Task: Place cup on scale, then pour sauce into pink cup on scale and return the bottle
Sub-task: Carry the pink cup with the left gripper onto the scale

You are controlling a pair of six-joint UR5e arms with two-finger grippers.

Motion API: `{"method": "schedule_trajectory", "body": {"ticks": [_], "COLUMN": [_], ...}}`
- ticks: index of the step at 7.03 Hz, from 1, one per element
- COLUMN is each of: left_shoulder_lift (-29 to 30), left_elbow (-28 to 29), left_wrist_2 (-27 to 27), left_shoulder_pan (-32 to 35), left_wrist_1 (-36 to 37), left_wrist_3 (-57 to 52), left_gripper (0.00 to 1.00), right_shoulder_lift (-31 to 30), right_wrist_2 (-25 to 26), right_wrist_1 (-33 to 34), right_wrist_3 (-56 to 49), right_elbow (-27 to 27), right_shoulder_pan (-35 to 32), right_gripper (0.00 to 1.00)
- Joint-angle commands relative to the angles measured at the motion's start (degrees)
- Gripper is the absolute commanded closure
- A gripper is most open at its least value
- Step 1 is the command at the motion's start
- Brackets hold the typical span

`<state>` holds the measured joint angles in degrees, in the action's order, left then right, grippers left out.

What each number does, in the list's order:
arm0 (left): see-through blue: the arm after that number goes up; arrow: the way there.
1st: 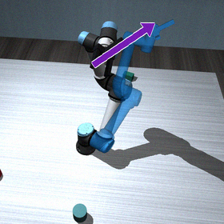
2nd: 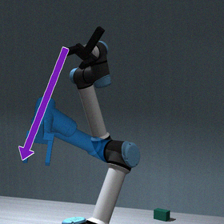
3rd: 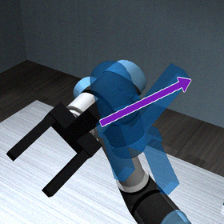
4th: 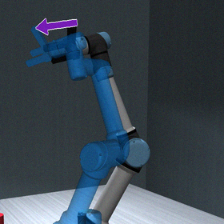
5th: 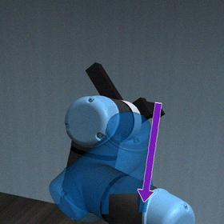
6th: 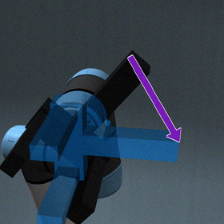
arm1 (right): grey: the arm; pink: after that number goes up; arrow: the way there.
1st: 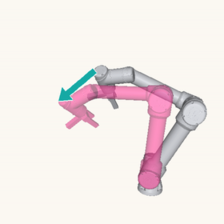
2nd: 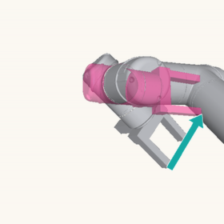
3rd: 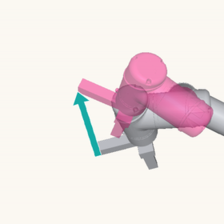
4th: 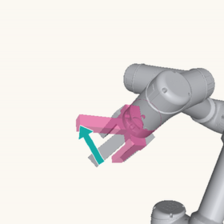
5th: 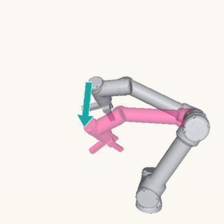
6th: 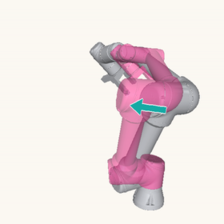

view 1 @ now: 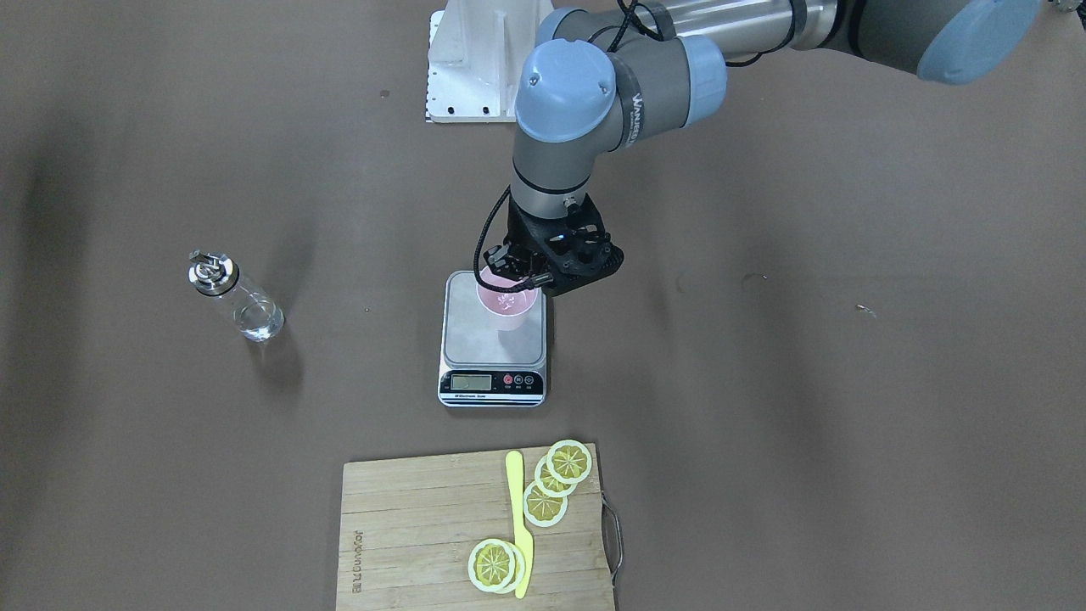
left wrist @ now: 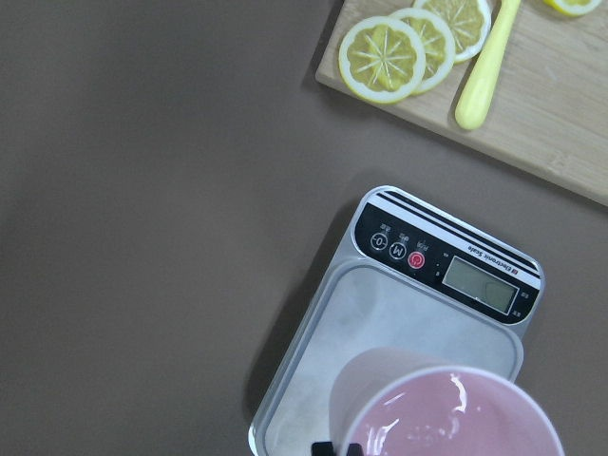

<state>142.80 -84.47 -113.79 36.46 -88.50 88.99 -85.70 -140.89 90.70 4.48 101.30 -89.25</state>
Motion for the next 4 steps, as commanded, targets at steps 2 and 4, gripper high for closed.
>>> {"method": "schedule_trajectory", "body": {"ticks": [2, 4], "left_shoulder_lift": [0.2, 0.2], "left_elbow": [2.4, 2.4], "left_wrist_2": [0.2, 0.2], "left_shoulder_pan": [-0.8, -1.3], "left_wrist_1": [-2.9, -3.0], "left_wrist_3": [0.7, 0.6], "left_gripper": [1.0, 1.0], "right_shoulder_lift": [0.0, 0.0], "right_wrist_2": [0.2, 0.2], "right_wrist_1": [0.0, 0.0], "right_wrist_3": [0.6, 0.9], "right_elbow": [0.0, 0.0], "right_shoulder_pan": [0.1, 0.2], "right_gripper": [0.0, 0.0]}}
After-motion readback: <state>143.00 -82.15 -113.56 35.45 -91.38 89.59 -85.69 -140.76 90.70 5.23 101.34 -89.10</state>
